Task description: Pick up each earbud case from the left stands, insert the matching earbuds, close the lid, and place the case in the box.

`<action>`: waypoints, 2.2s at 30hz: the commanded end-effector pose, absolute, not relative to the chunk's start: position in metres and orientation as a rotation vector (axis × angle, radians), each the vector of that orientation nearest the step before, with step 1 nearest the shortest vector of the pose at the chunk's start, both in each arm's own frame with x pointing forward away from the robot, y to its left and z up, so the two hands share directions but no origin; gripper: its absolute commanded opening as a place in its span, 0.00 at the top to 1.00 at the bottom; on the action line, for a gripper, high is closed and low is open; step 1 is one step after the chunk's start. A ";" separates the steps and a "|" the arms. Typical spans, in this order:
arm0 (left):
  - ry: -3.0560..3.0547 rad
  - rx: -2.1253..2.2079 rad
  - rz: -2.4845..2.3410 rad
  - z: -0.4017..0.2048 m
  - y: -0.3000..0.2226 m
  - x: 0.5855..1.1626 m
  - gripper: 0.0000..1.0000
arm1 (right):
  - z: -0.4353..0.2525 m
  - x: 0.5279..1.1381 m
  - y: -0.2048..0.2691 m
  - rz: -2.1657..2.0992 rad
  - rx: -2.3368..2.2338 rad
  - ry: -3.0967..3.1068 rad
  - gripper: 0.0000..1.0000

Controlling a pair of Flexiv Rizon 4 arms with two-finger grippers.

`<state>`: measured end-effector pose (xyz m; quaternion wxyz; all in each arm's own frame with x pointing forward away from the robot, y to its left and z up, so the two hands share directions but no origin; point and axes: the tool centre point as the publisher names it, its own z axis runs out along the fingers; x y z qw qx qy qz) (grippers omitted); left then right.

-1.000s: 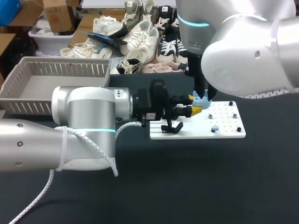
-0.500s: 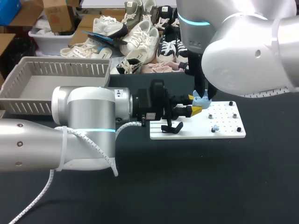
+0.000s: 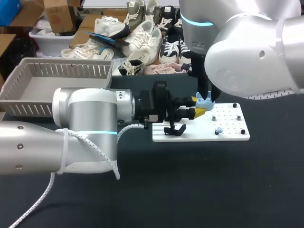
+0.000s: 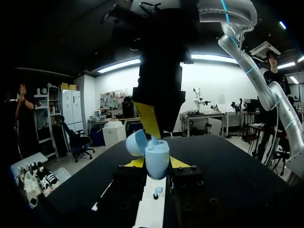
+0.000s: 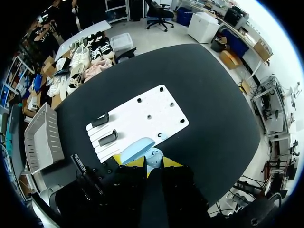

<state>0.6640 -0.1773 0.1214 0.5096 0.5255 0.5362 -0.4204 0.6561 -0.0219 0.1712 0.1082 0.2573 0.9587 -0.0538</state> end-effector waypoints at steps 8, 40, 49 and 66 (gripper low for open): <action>1.290 1.259 -1.008 0.120 -0.178 0.663 1.00 | 0.168 0.653 -0.020 -0.163 0.759 2.826 1.00; 1.290 1.259 -1.008 0.120 -0.178 0.663 1.00 | 0.166 0.655 -0.023 -0.150 0.783 2.832 0.87; 1.290 1.259 -1.008 0.120 -0.178 0.663 1.00 | 0.167 0.655 -0.024 -0.146 0.785 2.826 0.73; 1.290 1.259 -1.008 0.120 -0.178 0.663 1.00 | 0.181 0.628 -0.047 -0.128 0.786 2.778 0.73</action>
